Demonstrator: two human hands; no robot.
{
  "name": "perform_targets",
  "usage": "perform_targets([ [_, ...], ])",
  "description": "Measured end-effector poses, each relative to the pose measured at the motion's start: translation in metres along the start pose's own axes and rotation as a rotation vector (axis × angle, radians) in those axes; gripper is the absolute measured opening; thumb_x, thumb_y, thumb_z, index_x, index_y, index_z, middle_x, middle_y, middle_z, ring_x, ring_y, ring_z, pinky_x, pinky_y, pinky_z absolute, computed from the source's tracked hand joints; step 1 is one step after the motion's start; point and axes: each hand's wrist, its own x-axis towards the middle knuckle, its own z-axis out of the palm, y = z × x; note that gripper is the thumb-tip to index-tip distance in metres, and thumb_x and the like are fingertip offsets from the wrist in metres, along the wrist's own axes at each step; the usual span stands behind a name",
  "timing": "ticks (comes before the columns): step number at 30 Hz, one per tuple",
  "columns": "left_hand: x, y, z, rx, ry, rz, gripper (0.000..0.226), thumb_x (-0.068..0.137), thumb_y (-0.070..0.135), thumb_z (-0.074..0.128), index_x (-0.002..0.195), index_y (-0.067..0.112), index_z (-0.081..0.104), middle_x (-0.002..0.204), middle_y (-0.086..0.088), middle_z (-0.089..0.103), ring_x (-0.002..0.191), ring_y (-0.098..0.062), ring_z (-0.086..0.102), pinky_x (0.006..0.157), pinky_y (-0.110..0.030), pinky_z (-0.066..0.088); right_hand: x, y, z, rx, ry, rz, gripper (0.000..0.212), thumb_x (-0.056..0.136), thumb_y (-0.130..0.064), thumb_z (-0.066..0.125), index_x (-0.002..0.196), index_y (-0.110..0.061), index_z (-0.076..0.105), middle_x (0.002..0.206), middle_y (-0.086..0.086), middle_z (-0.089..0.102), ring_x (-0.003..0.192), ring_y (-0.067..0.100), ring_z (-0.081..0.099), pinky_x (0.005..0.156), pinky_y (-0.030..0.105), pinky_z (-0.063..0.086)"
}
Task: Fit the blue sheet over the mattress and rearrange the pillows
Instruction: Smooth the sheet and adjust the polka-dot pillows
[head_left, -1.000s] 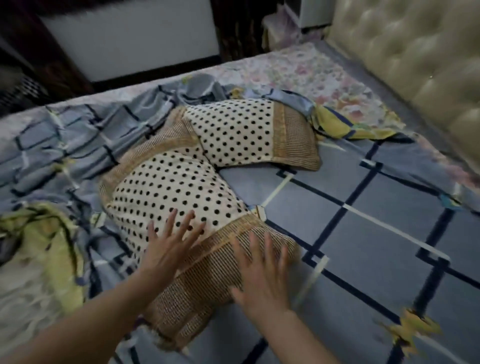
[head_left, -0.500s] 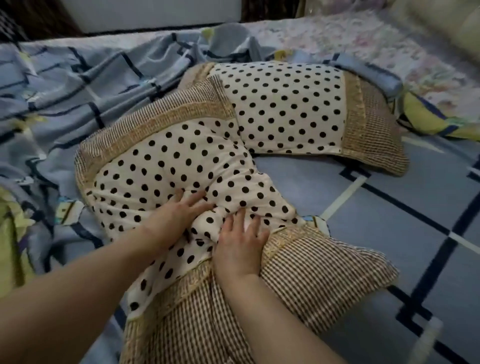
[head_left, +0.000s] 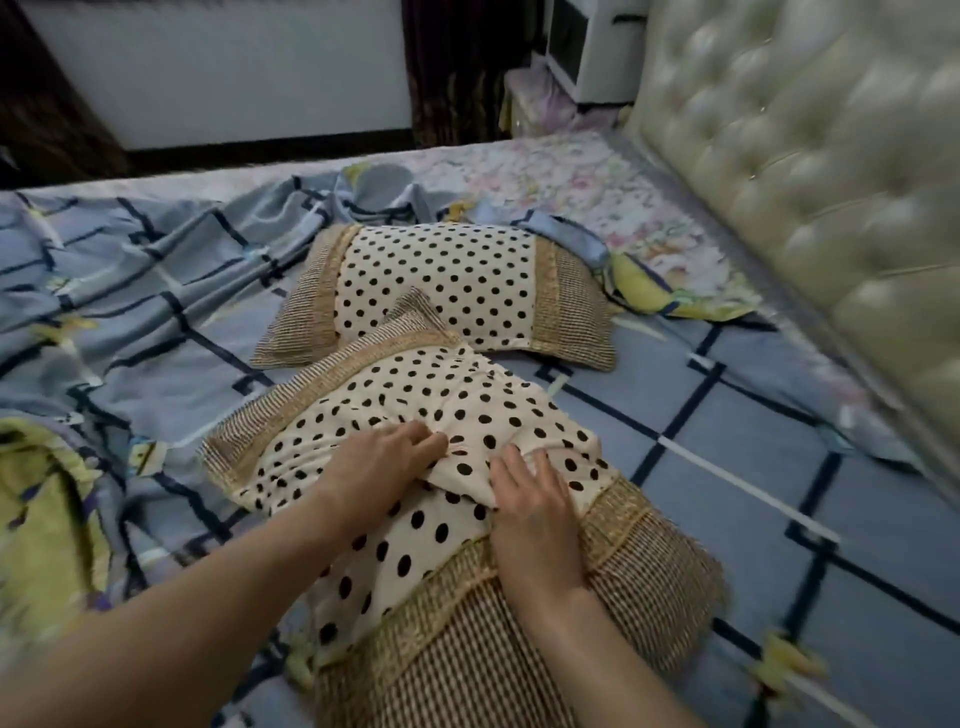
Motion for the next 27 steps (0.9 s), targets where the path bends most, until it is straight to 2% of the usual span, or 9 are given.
perform_targets([
  [4, 0.026, 0.081, -0.042, -0.073, 0.074, 0.157, 0.051, 0.067, 0.015, 0.078, 0.109, 0.027, 0.051, 0.102, 0.002, 0.063, 0.079, -0.016, 0.065, 0.054, -0.026, 0.050, -0.046, 0.057, -0.072, -0.054, 0.006, 0.110, 0.055, 0.076, -0.006, 0.049, 0.131, -0.009, 0.054, 0.136, 0.007, 0.054, 0.127, 0.037, 0.044, 0.103, 0.050, 0.039],
  [6, 0.051, 0.136, -0.065, -0.095, 0.127, 0.247, 0.050, 0.064, 0.018, 0.081, 0.106, 0.026, 0.055, 0.099, 0.001, 0.065, 0.077, -0.016, 0.065, 0.050, -0.028, 0.053, -0.073, 0.099, -0.110, -0.086, 0.036, 0.179, 0.057, 0.074, -0.005, 0.061, 0.130, -0.008, 0.054, 0.136, 0.007, 0.054, 0.128, 0.037, 0.044, 0.103, 0.051, 0.039],
  [9, 0.088, 0.213, -0.092, -0.150, 0.196, 0.383, 0.045, 0.072, 0.027, 0.076, 0.110, 0.027, 0.051, 0.104, -0.001, 0.063, 0.085, -0.020, 0.064, 0.051, -0.033, 0.054, -0.106, 0.161, -0.158, -0.124, 0.073, 0.270, 0.066, 0.063, -0.002, 0.075, 0.127, -0.005, 0.057, 0.132, 0.010, 0.057, 0.122, 0.039, 0.049, 0.096, 0.054, 0.044],
  [15, 0.146, 0.315, -0.122, -0.183, 0.259, 0.493, 0.050, 0.067, 0.034, 0.078, 0.110, 0.026, 0.054, 0.108, -0.001, 0.064, 0.088, -0.021, 0.065, 0.051, -0.032, 0.052, -0.132, 0.258, -0.203, -0.199, 0.200, 0.281, 0.058, 0.064, 0.004, 0.075, 0.121, -0.004, 0.061, 0.126, 0.011, 0.061, 0.117, 0.037, 0.054, 0.093, 0.049, 0.048],
  [17, 0.164, 0.337, -0.114, -0.193, 0.284, 0.472, 0.052, 0.072, 0.019, 0.075, 0.118, 0.027, 0.052, 0.120, -0.002, 0.060, 0.100, -0.024, 0.063, 0.064, -0.035, 0.054, -0.133, 0.286, -0.203, -0.241, 0.181, 0.330, 0.056, 0.067, -0.003, 0.077, 0.121, -0.006, 0.061, 0.127, 0.010, 0.060, 0.119, 0.038, 0.052, 0.096, 0.049, 0.046],
  [18, 0.172, 0.344, -0.107, -0.162, 0.273, 0.439, 0.061, 0.076, 0.011, 0.070, 0.129, 0.028, 0.045, 0.137, -0.003, 0.049, 0.119, -0.028, 0.053, 0.082, -0.042, 0.051, -0.134, 0.297, -0.199, -0.254, 0.153, 0.362, 0.054, 0.073, -0.011, 0.076, 0.124, -0.008, 0.059, 0.131, 0.009, 0.058, 0.123, 0.040, 0.048, 0.099, 0.050, 0.043],
  [20, 0.180, 0.355, -0.090, -0.039, 0.194, 0.333, 0.086, 0.081, 0.001, 0.062, 0.147, 0.032, 0.015, 0.159, -0.002, 0.007, 0.144, -0.034, 0.006, 0.107, -0.061, 0.022, -0.138, 0.315, -0.187, -0.235, 0.032, 0.417, 0.050, 0.087, -0.024, 0.064, 0.134, -0.015, 0.050, 0.146, 0.009, 0.042, 0.137, 0.041, 0.026, 0.110, 0.053, 0.028],
  [22, 0.179, 0.361, -0.076, 0.040, 0.133, 0.293, 0.099, 0.080, -0.004, 0.060, 0.149, 0.033, -0.001, 0.159, -0.002, -0.011, 0.142, -0.035, -0.017, 0.108, -0.068, 0.009, -0.147, 0.327, -0.172, -0.257, -0.056, 0.389, 0.059, 0.087, -0.016, 0.063, 0.141, -0.019, 0.040, 0.154, 0.008, 0.027, 0.143, 0.038, 0.006, 0.114, 0.056, 0.012],
  [27, 0.142, 0.354, -0.037, 0.052, 0.095, 0.323, 0.101, 0.066, -0.001, 0.074, 0.149, 0.028, 0.023, 0.159, -0.007, 0.012, 0.143, -0.036, -0.004, 0.106, -0.070, 0.013, -0.167, 0.312, -0.150, -0.256, -0.007, 0.321, 0.081, 0.062, 0.007, 0.077, 0.134, -0.018, 0.050, 0.145, 0.014, 0.043, 0.139, 0.039, 0.023, 0.106, 0.064, 0.022],
])
